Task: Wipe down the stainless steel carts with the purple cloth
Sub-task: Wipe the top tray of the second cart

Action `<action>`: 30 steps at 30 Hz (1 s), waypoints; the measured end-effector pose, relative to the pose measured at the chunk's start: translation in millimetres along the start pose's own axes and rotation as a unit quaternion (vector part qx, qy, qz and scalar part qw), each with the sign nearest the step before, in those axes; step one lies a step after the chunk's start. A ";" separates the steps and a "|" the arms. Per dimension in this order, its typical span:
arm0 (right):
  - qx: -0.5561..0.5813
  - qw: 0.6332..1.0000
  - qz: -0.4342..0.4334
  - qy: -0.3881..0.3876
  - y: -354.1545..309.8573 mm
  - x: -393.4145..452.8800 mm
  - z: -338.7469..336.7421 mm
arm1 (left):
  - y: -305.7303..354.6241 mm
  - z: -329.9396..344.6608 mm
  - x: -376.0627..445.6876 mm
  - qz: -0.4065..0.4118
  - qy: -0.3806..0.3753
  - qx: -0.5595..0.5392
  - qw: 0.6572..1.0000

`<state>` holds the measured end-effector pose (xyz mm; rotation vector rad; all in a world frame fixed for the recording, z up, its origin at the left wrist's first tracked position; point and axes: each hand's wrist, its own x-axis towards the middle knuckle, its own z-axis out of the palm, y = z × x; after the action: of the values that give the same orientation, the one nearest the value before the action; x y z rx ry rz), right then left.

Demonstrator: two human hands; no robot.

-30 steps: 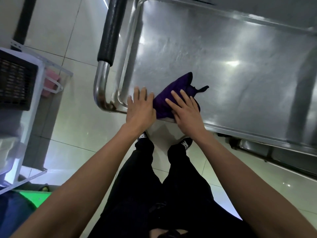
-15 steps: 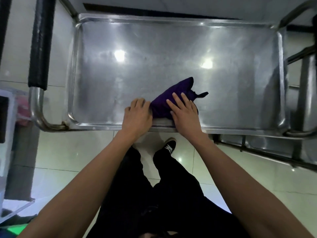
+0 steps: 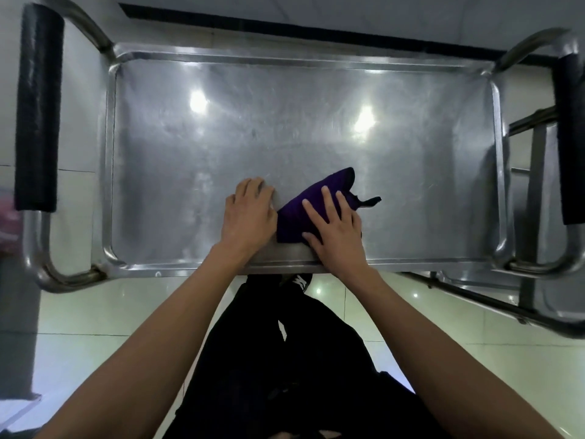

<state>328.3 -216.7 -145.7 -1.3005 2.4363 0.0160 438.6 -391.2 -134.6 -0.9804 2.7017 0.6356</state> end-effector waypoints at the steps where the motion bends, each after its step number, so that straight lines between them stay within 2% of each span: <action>1: -0.011 1.000 0.005 -0.007 -2.2 2.9 -3.1 | -0.2 -2.4 6.2 0.006 0.003 -0.008 1.000; 3: 0.002 1.000 0.008 -0.003 -4.4 9.5 -9.8 | 2.3 -7.1 18.4 0.018 0.003 -0.025 1.000; 8: 0.119 0.990 0.009 0.073 8.9 21.0 -19.7 | 20.9 -14.3 41.5 0.048 -0.015 -0.034 0.998; 12: 0.182 0.974 0.067 0.117 35.5 29.7 -32.3 | 44.0 -18.5 61.1 0.065 -0.019 -0.044 0.997; 16: 0.214 0.950 0.142 0.178 90.4 49.0 -53.1 | 81.6 -15.2 88.1 0.084 -0.024 -0.036 0.996; 22: 0.243 0.922 0.185 0.239 189.6 80.9 -89.4 | 162.0 -9.1 132.8 0.104 -0.032 -0.022 0.994; 26: 0.240 0.910 0.219 0.258 255.8 118.7 -110.4 | 220.4 -8.3 175.4 0.127 -0.033 -0.009 0.991; 30: 0.227 0.917 0.211 0.252 305.2 159.6 -123.4 | 264.0 -7.9 214.8 0.134 -0.031 0.005 0.990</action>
<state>-36.6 -192.4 -134.4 -0.6038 2.8500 -0.8129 103.9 -334.2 -110.6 -0.5869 2.8011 0.6854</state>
